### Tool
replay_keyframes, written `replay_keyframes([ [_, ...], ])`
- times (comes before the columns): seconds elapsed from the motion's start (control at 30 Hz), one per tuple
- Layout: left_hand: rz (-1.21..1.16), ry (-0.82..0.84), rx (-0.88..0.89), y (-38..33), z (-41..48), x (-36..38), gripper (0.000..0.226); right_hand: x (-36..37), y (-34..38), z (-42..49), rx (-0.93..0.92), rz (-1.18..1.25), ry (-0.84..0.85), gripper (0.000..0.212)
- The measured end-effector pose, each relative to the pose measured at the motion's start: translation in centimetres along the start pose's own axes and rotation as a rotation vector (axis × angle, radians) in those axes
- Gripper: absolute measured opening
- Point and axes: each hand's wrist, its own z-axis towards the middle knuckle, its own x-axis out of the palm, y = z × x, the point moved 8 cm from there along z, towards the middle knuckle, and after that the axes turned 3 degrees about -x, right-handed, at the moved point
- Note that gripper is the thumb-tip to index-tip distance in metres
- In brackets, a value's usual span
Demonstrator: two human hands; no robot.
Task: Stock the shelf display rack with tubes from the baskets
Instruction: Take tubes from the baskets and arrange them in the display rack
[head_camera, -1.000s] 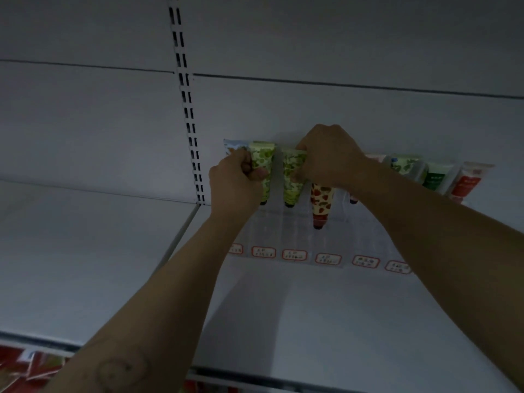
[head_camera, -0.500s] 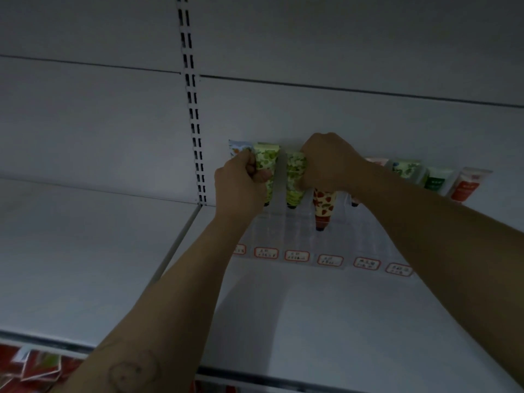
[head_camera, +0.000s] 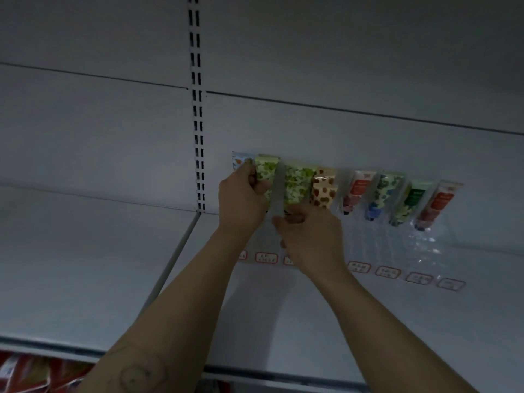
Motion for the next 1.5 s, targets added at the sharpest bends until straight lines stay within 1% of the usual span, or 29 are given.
replay_keyframes([
  [0.1, 0.007, 0.022, 0.004, -0.1, -0.1, 0.0, 0.031, -0.2, -0.6, 1.2, 0.039, -0.129, -0.147, 0.037],
  [0.2, -0.004, 0.029, 0.04, -0.6, -0.1, -0.1, 0.039, 0.3, -0.2, 1.8, 0.037, -0.184, -0.191, 0.033],
  [0.33, -0.02, 0.041, 0.027, -0.6, 0.0, -0.2, 0.035, 0.4, -0.4, 2.7, 0.113, -0.184, -0.227, 0.036],
  [0.53, -0.023, 0.055, 0.038, -0.6, 0.0, -0.4, 0.028, 0.6, -0.6, 3.8, 0.124, -0.279, -0.209, 0.04],
  [0.67, -0.03, 0.048, 0.044, -0.4, 0.3, -0.5, 0.024, 0.8, -1.2, 4.0, 0.13, -0.249, -0.221, 0.037],
  [0.8, 0.001, 0.054, 0.05, -0.4, 0.5, -0.5, 0.023, 0.7, -1.6, 4.3, 0.056, -0.208, -0.25, 0.038],
  [0.87, 0.011, 0.055, 0.048, -0.3, 0.7, -0.3, 0.023, 0.7, -1.8, 4.5, 0.032, -0.209, -0.239, 0.031],
  [0.9, 0.019, 0.055, 0.049, -0.3, 0.7, -0.2, 0.025, 0.7, -1.9, 4.7, 0.029, -0.207, -0.233, 0.028],
  [0.97, 0.025, 0.052, 0.058, -0.2, 0.8, -0.1, 0.028, 0.5, -1.8, 5.0, 0.029, -0.223, -0.221, 0.029],
  [1.1, 0.032, 0.058, 0.066, -0.2, 0.9, 0.0, 0.042, 0.4, -1.4, 5.4, 0.039, -0.298, -0.174, 0.02],
  [1.2, 0.029, 0.061, 0.061, -0.2, 0.8, -0.1, 0.038, 0.4, -0.8, 5.6, 0.043, -0.41, -0.123, 0.022],
  [1.27, 0.022, 0.065, 0.053, -0.1, 0.9, 0.0, 0.043, 0.4, -0.7, 5.7, 0.047, -0.455, -0.106, 0.021],
  [1.4, -0.008, 0.076, 0.054, -0.1, 0.9, 0.0, 0.047, 0.4, -1.0, 5.8, 0.073, -0.48, -0.115, 0.014],
  [1.5, -0.038, 0.067, 0.066, -0.2, 0.8, -0.2, 0.049, 0.3, -1.0, 5.9, 0.102, -0.476, -0.118, 0.015],
])
